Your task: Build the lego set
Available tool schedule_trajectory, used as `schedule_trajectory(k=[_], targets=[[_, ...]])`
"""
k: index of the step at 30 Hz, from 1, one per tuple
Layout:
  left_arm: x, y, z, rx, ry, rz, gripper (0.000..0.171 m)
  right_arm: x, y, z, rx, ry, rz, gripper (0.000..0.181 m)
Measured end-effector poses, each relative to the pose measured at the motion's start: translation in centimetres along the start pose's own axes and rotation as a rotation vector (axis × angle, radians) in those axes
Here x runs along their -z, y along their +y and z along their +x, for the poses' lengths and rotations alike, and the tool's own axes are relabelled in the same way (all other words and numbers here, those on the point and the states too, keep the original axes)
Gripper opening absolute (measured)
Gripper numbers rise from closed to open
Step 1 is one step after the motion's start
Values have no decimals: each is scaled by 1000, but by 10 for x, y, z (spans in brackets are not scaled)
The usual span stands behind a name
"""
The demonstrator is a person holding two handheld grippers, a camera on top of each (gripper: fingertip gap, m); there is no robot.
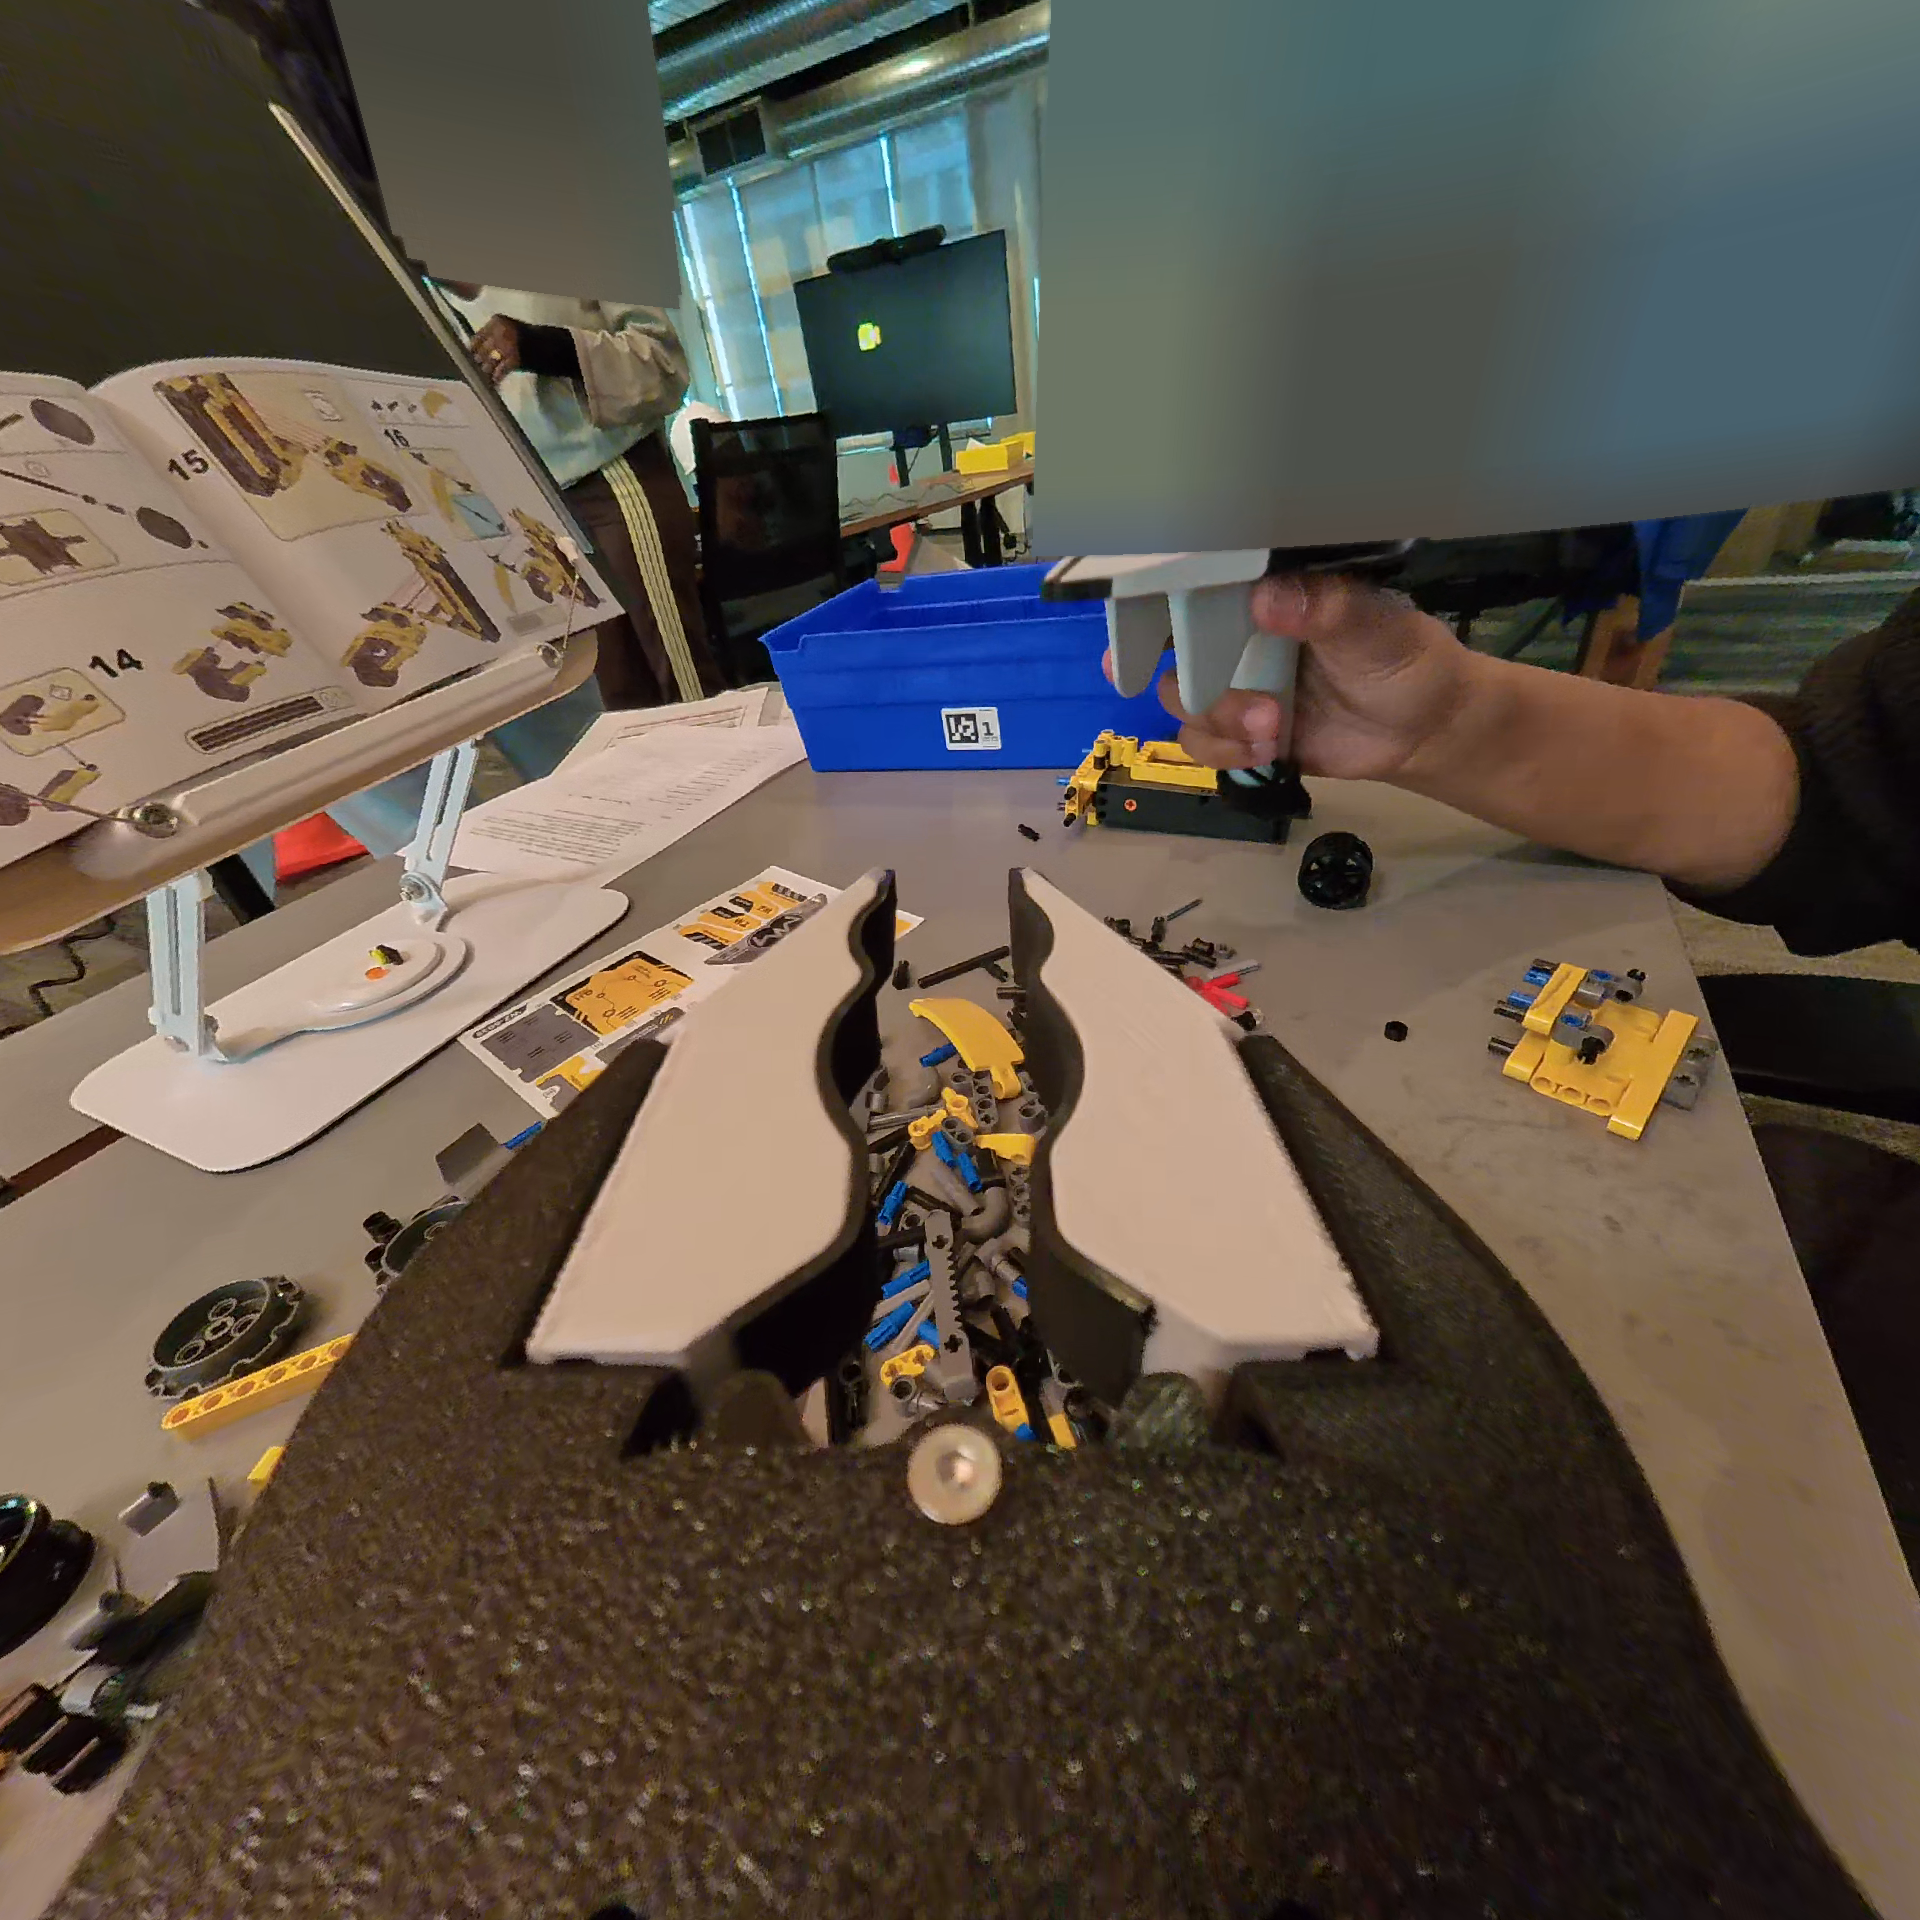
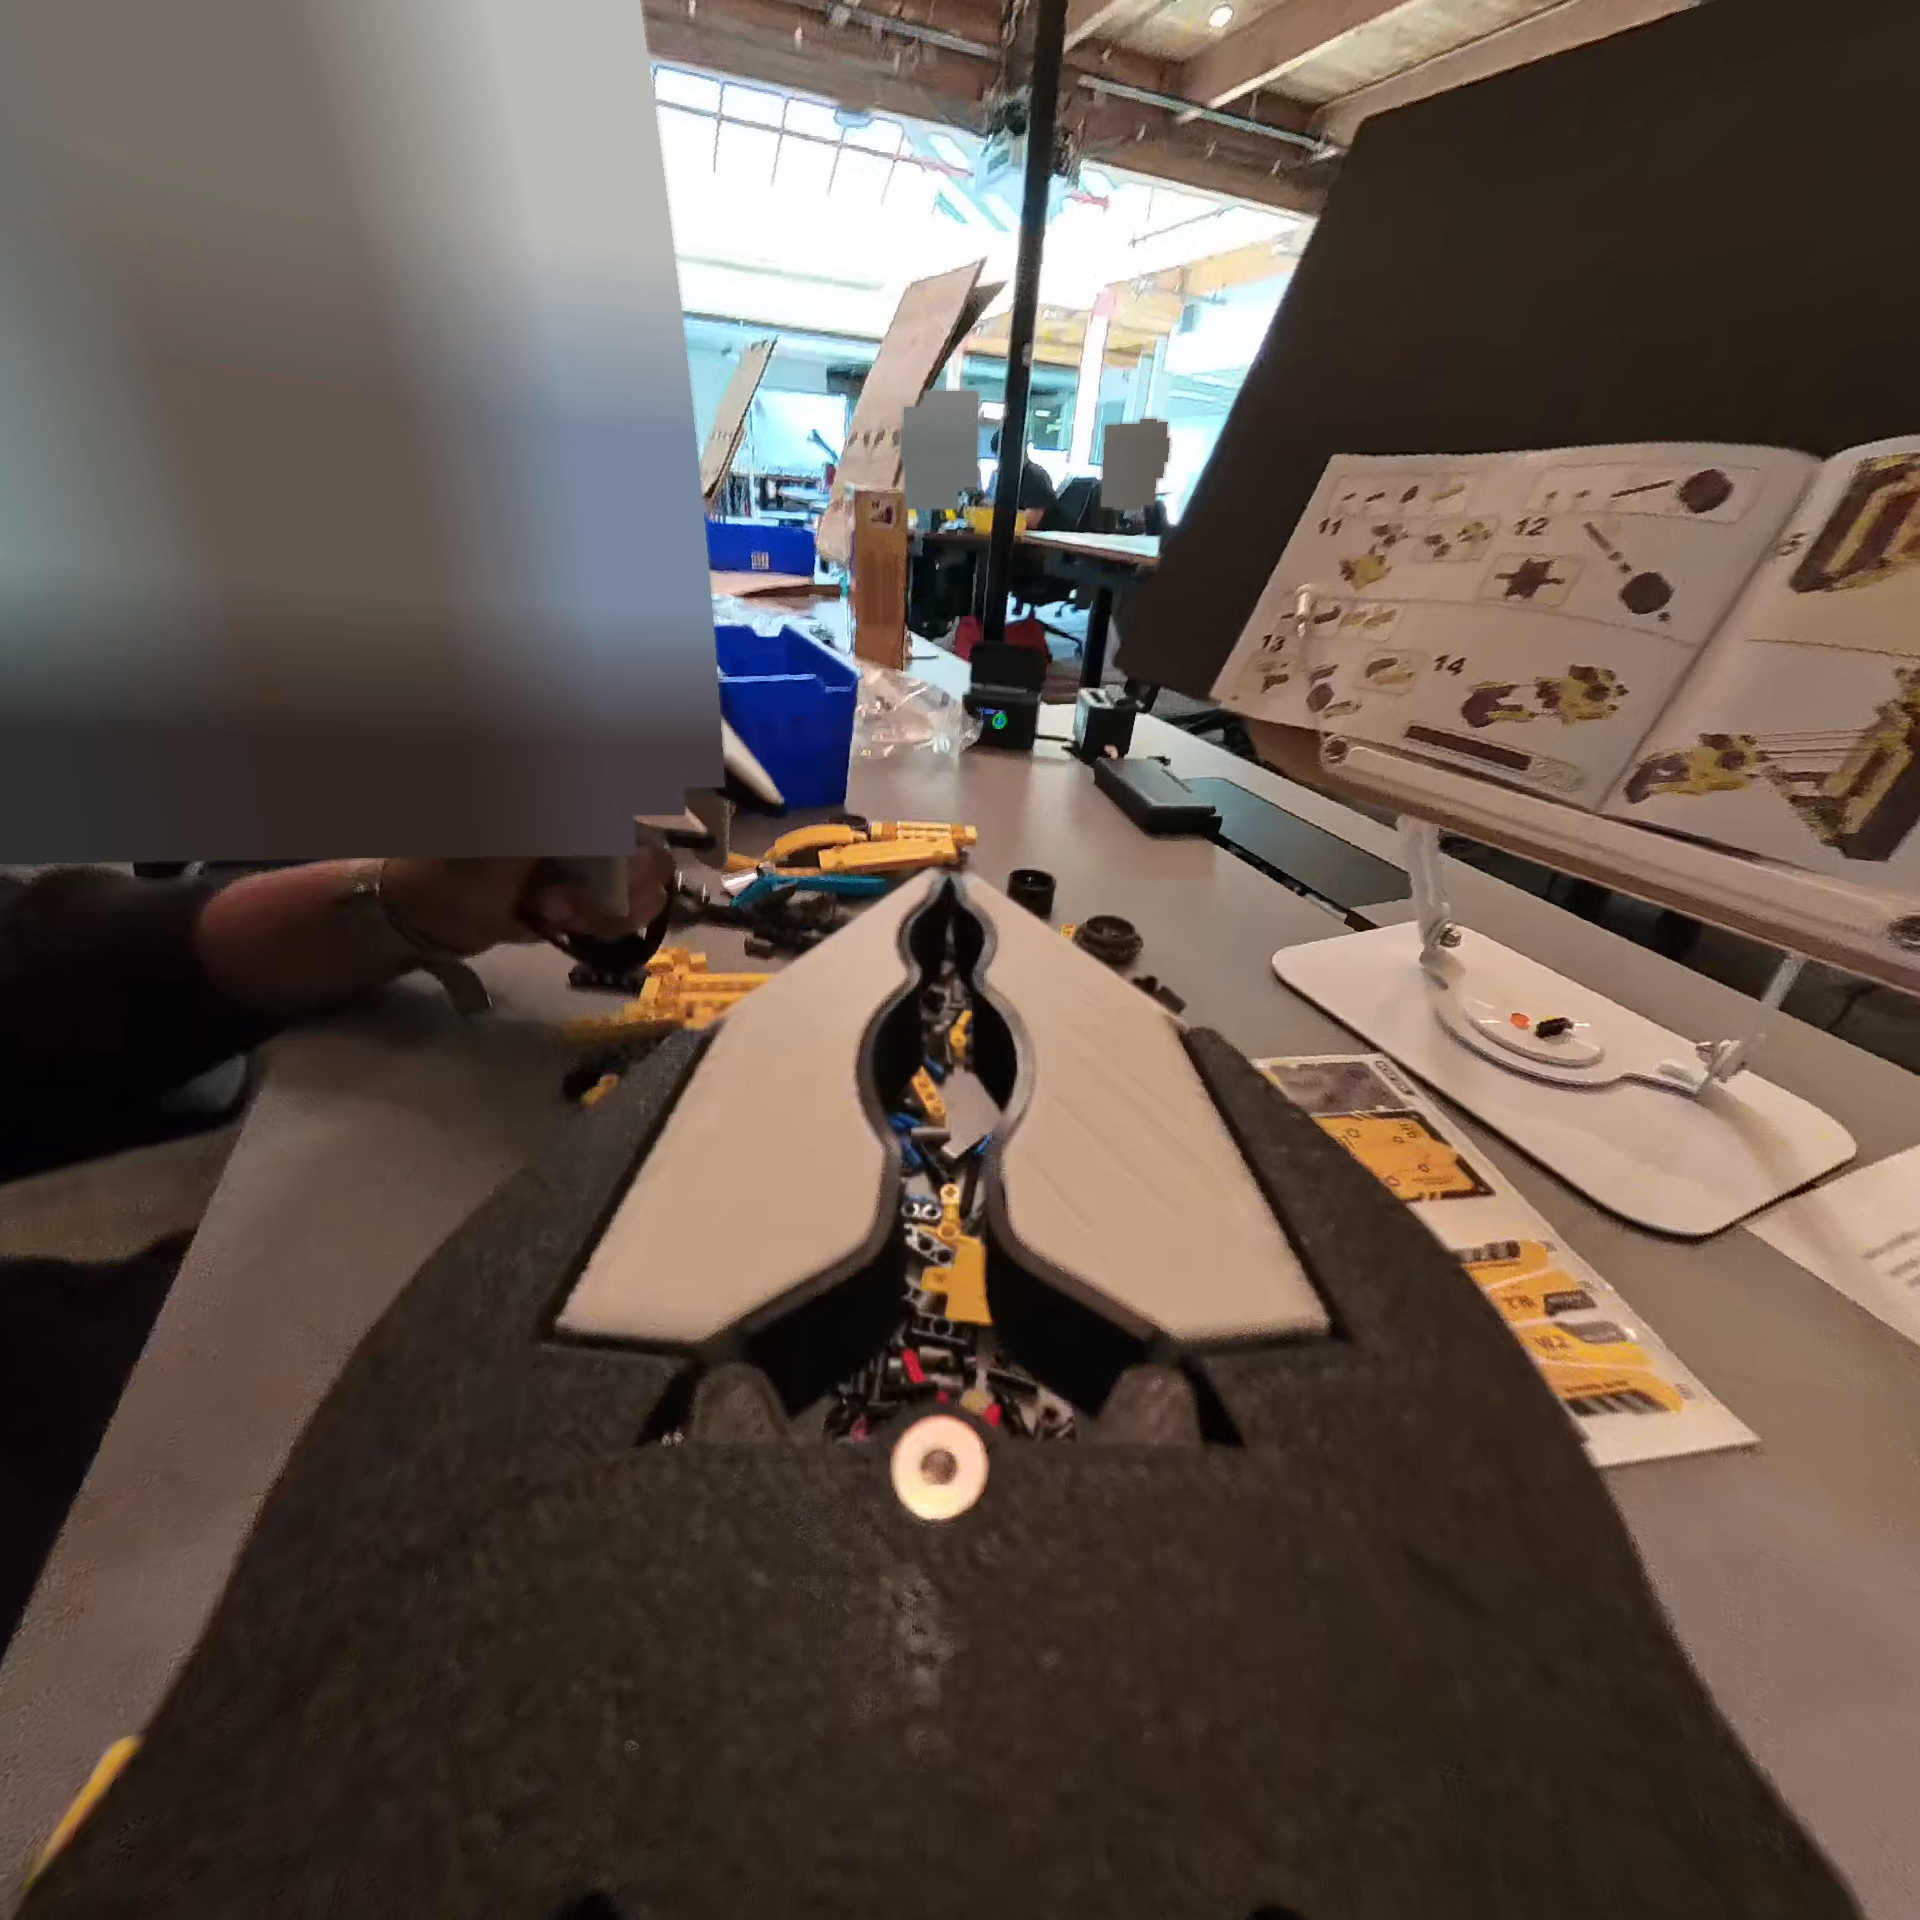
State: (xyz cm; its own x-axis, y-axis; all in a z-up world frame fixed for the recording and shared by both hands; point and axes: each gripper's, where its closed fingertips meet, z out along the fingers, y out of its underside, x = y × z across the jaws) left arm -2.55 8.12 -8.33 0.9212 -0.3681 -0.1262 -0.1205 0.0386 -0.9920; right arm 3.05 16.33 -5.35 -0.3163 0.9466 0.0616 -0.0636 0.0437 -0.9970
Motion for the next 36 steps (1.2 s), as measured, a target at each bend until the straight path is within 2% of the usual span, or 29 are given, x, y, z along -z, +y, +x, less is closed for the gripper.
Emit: schedule_trajectory(k=[6,36], targets=[[-4,7,6,4,32,-39,21,-9,11,-15,-5,-54,-29,0],[-11,21,12,21,74,-113,21,-15,22,-16,6,-54,-55,0]])
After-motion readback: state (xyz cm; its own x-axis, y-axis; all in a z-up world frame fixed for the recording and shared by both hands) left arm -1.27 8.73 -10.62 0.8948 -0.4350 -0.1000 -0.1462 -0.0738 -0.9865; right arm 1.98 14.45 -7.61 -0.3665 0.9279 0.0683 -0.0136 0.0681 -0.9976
